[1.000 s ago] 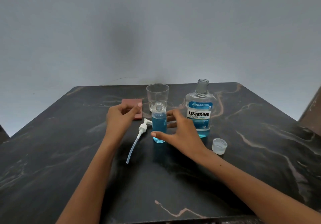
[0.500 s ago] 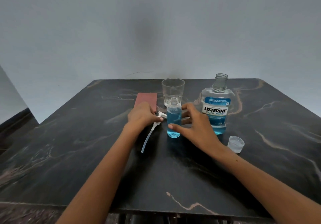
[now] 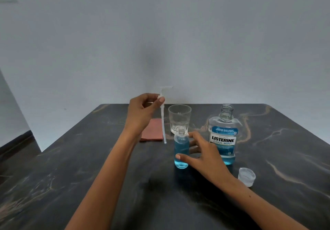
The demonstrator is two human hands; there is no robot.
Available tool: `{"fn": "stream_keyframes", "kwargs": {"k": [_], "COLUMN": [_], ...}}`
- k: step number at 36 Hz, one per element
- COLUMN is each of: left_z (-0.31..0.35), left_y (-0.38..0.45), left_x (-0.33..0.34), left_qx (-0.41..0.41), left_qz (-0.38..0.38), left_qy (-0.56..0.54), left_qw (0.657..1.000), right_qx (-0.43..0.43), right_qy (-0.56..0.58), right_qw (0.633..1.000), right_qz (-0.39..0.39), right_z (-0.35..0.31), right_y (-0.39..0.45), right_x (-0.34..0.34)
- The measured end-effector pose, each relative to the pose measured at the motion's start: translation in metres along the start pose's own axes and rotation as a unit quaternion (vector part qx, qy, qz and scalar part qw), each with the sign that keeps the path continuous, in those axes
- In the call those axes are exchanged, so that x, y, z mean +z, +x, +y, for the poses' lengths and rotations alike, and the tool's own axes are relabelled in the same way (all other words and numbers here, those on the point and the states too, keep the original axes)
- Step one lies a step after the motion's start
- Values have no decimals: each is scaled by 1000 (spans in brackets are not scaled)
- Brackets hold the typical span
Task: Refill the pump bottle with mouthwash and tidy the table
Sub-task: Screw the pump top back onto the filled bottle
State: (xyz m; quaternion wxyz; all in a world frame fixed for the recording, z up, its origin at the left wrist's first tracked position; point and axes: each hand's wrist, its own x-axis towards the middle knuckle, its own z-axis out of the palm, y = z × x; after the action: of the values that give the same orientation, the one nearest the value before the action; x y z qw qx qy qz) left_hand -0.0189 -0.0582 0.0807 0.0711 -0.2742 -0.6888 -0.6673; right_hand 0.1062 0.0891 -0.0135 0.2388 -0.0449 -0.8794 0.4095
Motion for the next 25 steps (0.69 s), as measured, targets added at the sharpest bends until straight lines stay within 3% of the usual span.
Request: {"fn": "stream_keyframes", "kwargs": {"k": [11, 25], "left_z": [38, 37], "left_y": [-3, -20], "left_x": [7, 24], "left_qx": [77, 92], "left_qz": [48, 62], "left_qy": [-106, -92], "left_qw": [990, 990], "right_qx": [4, 13], "right_qy": [18, 11], "right_qw": [1000, 1000], "right_qz": [-5, -10], "right_z": [1, -1], "right_y": [0, 0], "right_x": [0, -2]}}
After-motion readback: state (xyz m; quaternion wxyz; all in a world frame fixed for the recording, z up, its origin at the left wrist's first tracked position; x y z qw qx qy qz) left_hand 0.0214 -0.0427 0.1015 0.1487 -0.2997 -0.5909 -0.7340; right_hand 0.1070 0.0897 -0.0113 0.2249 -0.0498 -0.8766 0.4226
